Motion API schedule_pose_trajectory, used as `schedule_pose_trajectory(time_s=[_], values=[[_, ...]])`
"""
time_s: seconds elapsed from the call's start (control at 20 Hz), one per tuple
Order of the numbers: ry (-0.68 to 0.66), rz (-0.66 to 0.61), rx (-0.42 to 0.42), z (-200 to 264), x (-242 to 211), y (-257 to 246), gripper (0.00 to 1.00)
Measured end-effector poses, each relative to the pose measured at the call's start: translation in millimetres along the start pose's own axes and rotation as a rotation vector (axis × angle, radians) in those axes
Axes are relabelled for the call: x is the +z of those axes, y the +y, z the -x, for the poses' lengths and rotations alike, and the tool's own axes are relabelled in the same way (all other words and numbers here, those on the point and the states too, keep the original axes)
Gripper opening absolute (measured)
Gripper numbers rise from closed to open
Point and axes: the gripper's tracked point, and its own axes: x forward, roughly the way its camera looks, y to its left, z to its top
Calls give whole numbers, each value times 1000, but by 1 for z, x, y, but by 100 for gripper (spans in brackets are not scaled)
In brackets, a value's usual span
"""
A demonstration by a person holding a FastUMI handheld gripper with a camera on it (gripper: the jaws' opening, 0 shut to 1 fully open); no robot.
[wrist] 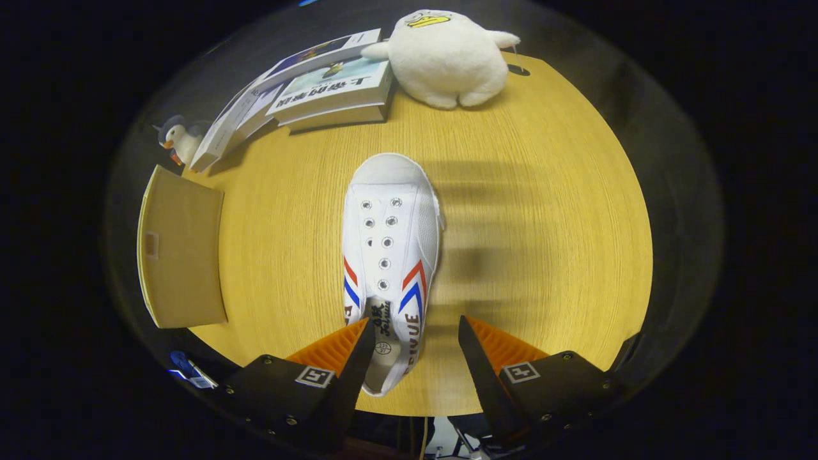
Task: Open the storage box then place both shoes into the box .Put the left shoe in first, then the right shoe, with the right side of both shoes facing outward in a uniform manner.
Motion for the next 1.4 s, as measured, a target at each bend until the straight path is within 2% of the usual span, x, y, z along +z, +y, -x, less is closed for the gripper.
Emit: schedule_pose_trajectory(time_s=[0.2, 0.25, 0.3, 0.4, 0.45, 0.5, 0.55, 0.6, 0.65, 0.7, 0.85, 1.4], values=[[-13, 72, -94, -14, 10, -14, 81], [-5, 72, -111, -15, 11, -18, 77], [1, 65, -93, -18, 11, -15, 76], [16, 48, -69, -24, 11, -11, 60], [18, 45, -31, -26, 11, -5, 57], [16, 27, -33, -24, 12, -1, 53], [16, 47, -50, -31, 11, -4, 25], [8, 50, -40, -29, 11, -4, 24], [-4, 37, -53, -22, 14, -10, 10], [-3, 0, -25, -25, 12, -8, 1], [26, -102, 78, -15, 6, 5, 1], [-11, -37, 124, 39, 9, 31, 1]])
